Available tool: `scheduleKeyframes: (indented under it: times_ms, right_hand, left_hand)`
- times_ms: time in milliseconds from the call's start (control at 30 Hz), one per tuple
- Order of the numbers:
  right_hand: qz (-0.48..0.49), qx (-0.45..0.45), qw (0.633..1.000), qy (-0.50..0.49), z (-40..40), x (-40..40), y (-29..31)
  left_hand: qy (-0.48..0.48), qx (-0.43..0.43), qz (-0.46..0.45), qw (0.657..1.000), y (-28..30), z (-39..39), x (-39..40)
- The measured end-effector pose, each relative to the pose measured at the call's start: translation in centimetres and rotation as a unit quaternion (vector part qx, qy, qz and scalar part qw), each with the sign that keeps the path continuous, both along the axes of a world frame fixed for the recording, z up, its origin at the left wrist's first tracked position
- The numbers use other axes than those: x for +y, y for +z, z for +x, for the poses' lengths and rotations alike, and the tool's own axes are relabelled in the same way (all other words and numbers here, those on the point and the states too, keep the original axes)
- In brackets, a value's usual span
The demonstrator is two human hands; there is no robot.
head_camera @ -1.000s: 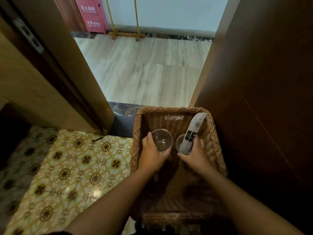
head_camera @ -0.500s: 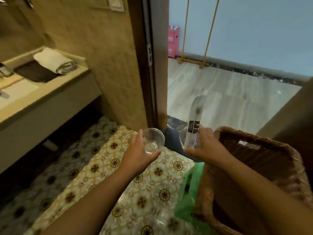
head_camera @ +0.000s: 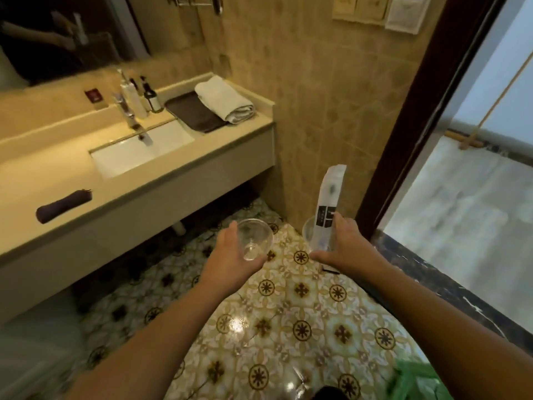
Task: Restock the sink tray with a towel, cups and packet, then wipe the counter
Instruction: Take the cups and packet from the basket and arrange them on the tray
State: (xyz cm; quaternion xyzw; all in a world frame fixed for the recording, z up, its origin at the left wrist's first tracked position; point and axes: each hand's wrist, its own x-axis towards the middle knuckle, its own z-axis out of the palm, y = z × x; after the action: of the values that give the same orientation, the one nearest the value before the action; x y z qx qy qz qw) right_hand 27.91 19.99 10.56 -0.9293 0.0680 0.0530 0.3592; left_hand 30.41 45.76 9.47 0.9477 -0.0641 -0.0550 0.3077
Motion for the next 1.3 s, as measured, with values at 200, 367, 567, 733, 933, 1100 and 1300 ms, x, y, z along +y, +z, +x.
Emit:
scheduleKeyframes:
  times_ms: [200, 367, 567, 733, 933, 1100, 1300]
  right_hand:
    - [-0.009, -0.025, 0.995, 0.092, 13.1, 2.6, -0.9]
    - [0.001, -0.044, 0.989, 0.14, 25.8, 3.8, 0.4]
    - [0.007, -0.03, 0.984, 0.176, 39.3, 4.5, 3.0]
    - [0.003, -0.022, 0.981, 0.194, 48.0, 6.6, 3.0]
    - [-0.015, -0.006, 0.981, 0.196, 58.3, 10.4, 1.5]
    - [-0.048, -0.014, 0.98, 0.194, 68.4, 15.0, 0.1]
    - [-0.023, 0.005, 0.981, 0.193, 79.7, 20.1, 0.1]
  left_hand:
    - [0.057, -0.022, -0.001, 0.998, -0.7, 9.7, 3.0]
    - [0.12, -0.031, -0.007, 0.992, 0.1, 20.1, 3.5]
    - [0.177, -0.028, -0.034, 0.983, 1.8, 31.1, 3.2]
    - [0.198, -0.027, -0.036, 0.979, 1.1, 38.5, 4.5]
    - [0.211, -0.046, -0.054, 0.975, -1.4, 48.3, 7.7]
    - [0.235, -0.037, -0.046, 0.97, -3.2, 59.4, 12.3]
    - [0.246, -0.028, -0.053, 0.967, -3.1, 70.9, 16.8]
